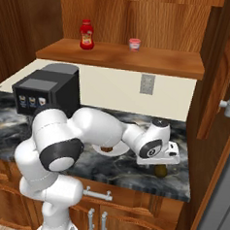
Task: Pick the avocado and bread from the counter and place them on the plate. Then pick the jam from the cabinet and place it next to the plate. Lastly close the cabinet door.
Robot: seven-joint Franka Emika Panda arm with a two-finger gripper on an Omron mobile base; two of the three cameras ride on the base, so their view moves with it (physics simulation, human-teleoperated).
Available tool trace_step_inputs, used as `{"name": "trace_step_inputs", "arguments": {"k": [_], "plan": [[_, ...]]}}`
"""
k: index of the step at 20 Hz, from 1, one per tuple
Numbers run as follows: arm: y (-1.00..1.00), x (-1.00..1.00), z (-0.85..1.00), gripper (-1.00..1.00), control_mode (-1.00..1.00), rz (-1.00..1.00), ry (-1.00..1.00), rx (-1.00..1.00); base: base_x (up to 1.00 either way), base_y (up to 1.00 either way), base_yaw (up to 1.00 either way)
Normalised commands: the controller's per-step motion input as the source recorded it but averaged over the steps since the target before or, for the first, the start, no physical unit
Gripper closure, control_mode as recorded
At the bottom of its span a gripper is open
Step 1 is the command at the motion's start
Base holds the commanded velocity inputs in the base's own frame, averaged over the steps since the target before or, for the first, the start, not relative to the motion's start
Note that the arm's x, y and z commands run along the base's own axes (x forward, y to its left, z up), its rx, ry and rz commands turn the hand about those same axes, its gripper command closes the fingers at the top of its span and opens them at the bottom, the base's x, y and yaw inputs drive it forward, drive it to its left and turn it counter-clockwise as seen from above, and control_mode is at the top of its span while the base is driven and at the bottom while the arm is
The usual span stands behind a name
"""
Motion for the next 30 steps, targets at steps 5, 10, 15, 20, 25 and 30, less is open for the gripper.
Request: {"name": "trace_step_inputs", "arguments": {"k": [5, 10, 15, 20, 25, 30], "plan": [[-0.03, 0.2, -0.04, -1.0, -1.0, 0.01, 0.0, 0.0, 0.0, 0.0, 0.0], [-0.06, 0.16, -0.08, -1.0, -1.0, 0.01, 0.0, 0.0, 0.0, 0.0, 0.0], [-0.22, 0.01, -0.13, -1.0, -1.0, 0.0, 0.0, 0.0, 0.0, 0.0, 0.0], [-0.27, 0.0, -0.14, -1.0, -1.0, 0.0, 0.0, 0.0, 0.0, 0.0, 0.0], [-0.02, 0.0, -0.16, -1.0, -1.0, 0.0, 0.0, -0.02, 0.0, 0.0, 0.0], [0.0, 0.01, -0.39, -1.0, -1.0, 0.0, 0.1, 0.0, 0.0, 0.0, 0.0]]}}
